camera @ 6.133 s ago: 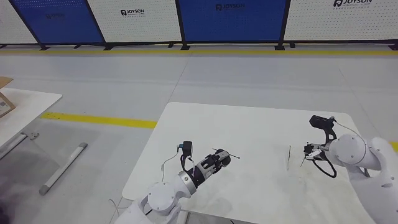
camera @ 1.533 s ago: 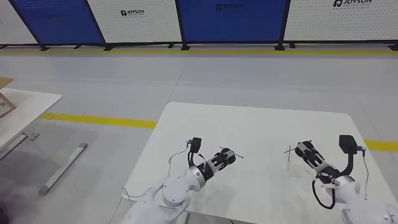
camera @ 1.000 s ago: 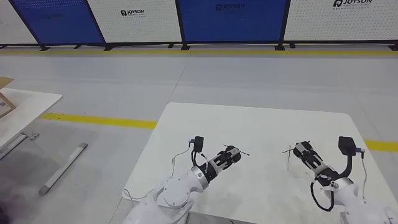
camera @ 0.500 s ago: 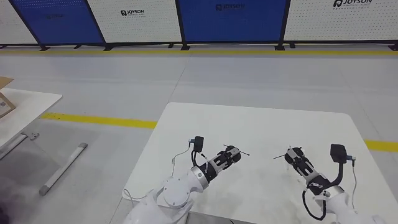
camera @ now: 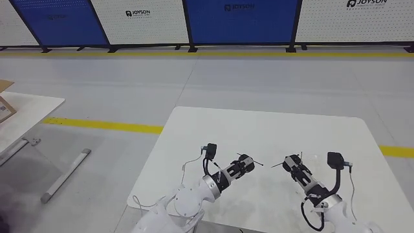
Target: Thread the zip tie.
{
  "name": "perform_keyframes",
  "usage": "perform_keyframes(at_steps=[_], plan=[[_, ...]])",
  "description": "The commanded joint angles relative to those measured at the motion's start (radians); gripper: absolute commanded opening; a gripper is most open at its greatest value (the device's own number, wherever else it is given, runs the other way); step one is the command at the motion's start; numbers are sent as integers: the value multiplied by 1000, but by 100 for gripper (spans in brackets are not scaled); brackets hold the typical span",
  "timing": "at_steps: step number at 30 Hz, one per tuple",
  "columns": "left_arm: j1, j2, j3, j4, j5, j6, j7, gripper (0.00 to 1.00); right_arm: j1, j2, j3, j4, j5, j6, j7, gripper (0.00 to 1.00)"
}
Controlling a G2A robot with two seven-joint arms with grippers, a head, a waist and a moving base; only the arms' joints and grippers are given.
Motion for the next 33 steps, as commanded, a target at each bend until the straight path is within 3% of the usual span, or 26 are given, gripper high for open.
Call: perform_keyframes(at_steps=[1, 9, 16, 27, 33], plan=[[0, 0, 0, 1, 1, -2, 2, 0, 0, 0, 1, -1, 1, 2, 1, 0], [0, -1, 1, 1, 7, -2, 7, 0, -2, -2, -2, 3, 5, 6, -10, 0], [-3, -5, 21, 9, 41, -3, 14, 0, -10, -14, -51, -13, -113, 58, -119, 0], [-3, -5, 21, 9, 41, -3, 14, 0, -16, -17, -56, -16, -130, 48, -138, 0], [-3, -5, 21, 9, 41, -3, 14, 0, -40, -25, -75, 22, -131, -3, -196, 0]])
